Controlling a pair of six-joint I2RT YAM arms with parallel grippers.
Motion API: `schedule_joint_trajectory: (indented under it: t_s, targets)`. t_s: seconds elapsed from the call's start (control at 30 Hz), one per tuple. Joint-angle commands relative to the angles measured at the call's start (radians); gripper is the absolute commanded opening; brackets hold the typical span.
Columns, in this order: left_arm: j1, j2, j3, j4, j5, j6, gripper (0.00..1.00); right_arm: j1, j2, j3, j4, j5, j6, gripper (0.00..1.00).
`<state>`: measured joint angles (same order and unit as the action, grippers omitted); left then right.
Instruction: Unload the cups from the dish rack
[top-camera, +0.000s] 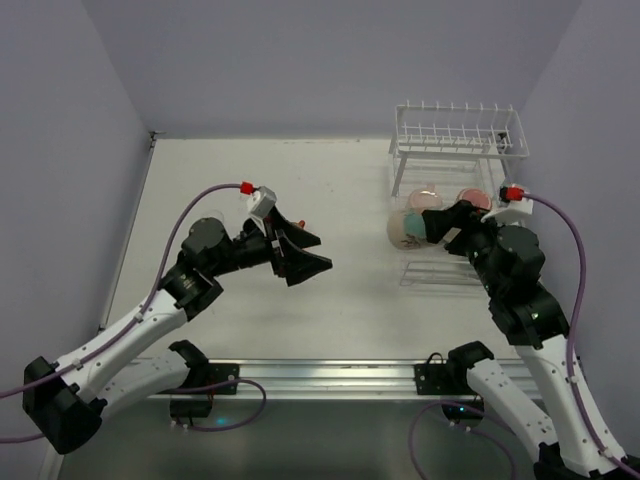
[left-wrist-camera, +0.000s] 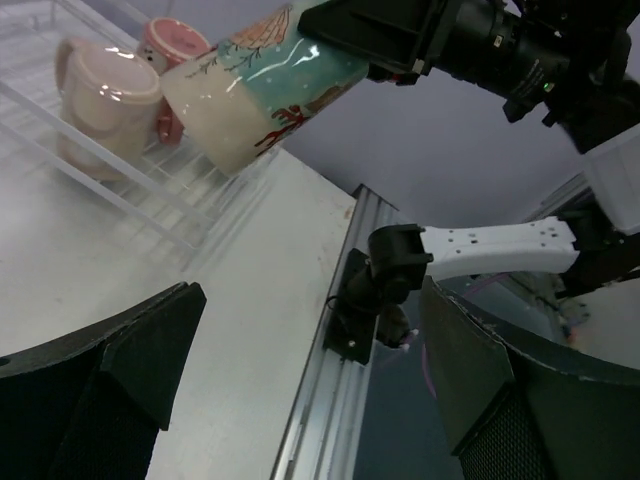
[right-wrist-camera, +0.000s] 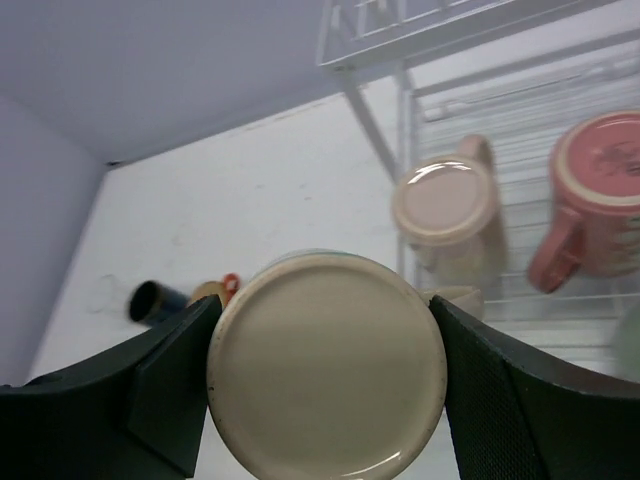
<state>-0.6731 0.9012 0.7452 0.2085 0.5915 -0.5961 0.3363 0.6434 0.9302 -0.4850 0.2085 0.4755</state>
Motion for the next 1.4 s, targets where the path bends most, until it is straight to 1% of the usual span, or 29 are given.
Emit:
schedule_joint_trajectory:
  t_s: [0.0,0.03,0.1,0.23,0.43,0.57,0.7,0.83,0.9,0.93,0.97,1.0,1.07,1.1,1.17,1.2,1.23,1.3,1.33,1.37]
  targets:
    - [-0.038,0.045,-0.061,0.255,0.053,-0.217,0.97,0.001,-0.047,-0.075,0.362,-0.349,0.251,0.25]
    - [-0.051,0.057,-0.061,0.253,0.035,-0.217,0.97,0.0,-0.047,-0.091,0.411,-0.388,0.326,0.25]
    - [-0.082,0.059,-0.063,0.23,-0.033,-0.212,0.97,0.003,-0.036,-0.12,0.518,-0.455,0.385,0.25]
    - [-0.097,0.053,-0.09,0.252,-0.108,-0.24,0.97,0.003,-0.028,-0.163,0.65,-0.506,0.498,0.24]
    - [-0.1,0.1,-0.101,0.336,-0.145,-0.248,0.96,0.001,-0.011,-0.228,0.74,-0.604,0.589,0.24]
    - [-0.103,0.134,-0.109,0.406,-0.156,-0.258,0.95,0.003,-0.019,-0.281,0.796,-0.618,0.626,0.24]
    - [-0.112,0.143,-0.116,0.474,-0.18,-0.258,0.91,0.004,-0.004,-0.323,0.851,-0.635,0.667,0.24]
    - [-0.118,0.157,-0.115,0.54,-0.188,-0.26,0.85,0.013,0.035,-0.369,0.951,-0.652,0.735,0.24]
    - [-0.121,0.162,-0.109,0.555,-0.196,-0.258,0.78,0.024,0.059,-0.39,0.982,-0.658,0.752,0.24]
    - [-0.121,0.168,-0.106,0.555,-0.197,-0.252,0.73,0.03,0.068,-0.393,1.012,-0.661,0.771,0.24]
    - [-0.121,0.173,-0.103,0.562,-0.205,-0.252,0.61,0.038,0.087,-0.405,1.029,-0.661,0.779,0.24]
    - [-0.121,0.177,-0.102,0.568,-0.206,-0.252,0.53,0.056,0.096,-0.41,1.04,-0.653,0.784,0.25]
    - [-0.121,0.186,-0.098,0.572,-0.213,-0.249,0.31,0.079,0.11,-0.412,1.048,-0.64,0.781,0.26]
    - [-0.121,0.189,-0.089,0.568,-0.214,-0.248,0.16,0.093,0.12,-0.413,1.048,-0.633,0.779,0.27]
    - [-0.12,0.192,-0.07,0.549,-0.222,-0.232,0.0,0.101,0.127,-0.415,1.054,-0.626,0.776,0.31]
    - [-0.121,0.189,-0.063,0.533,-0.232,-0.223,0.0,0.102,0.128,-0.415,1.053,-0.626,0.772,0.36]
    - [-0.121,0.18,-0.05,0.51,-0.242,-0.19,0.0,0.102,0.128,-0.413,1.039,-0.626,0.759,0.56]
    - [-0.121,0.17,0.008,0.396,-0.288,-0.142,0.0,0.102,0.116,-0.403,0.99,-0.61,0.73,0.82]
    - [-0.121,0.165,0.043,0.329,-0.312,-0.076,0.0,0.102,0.089,-0.392,0.88,-0.562,0.672,0.99]
    - [-0.121,0.168,0.115,0.208,-0.353,-0.041,0.0,0.102,0.07,-0.346,0.79,-0.52,0.631,0.99]
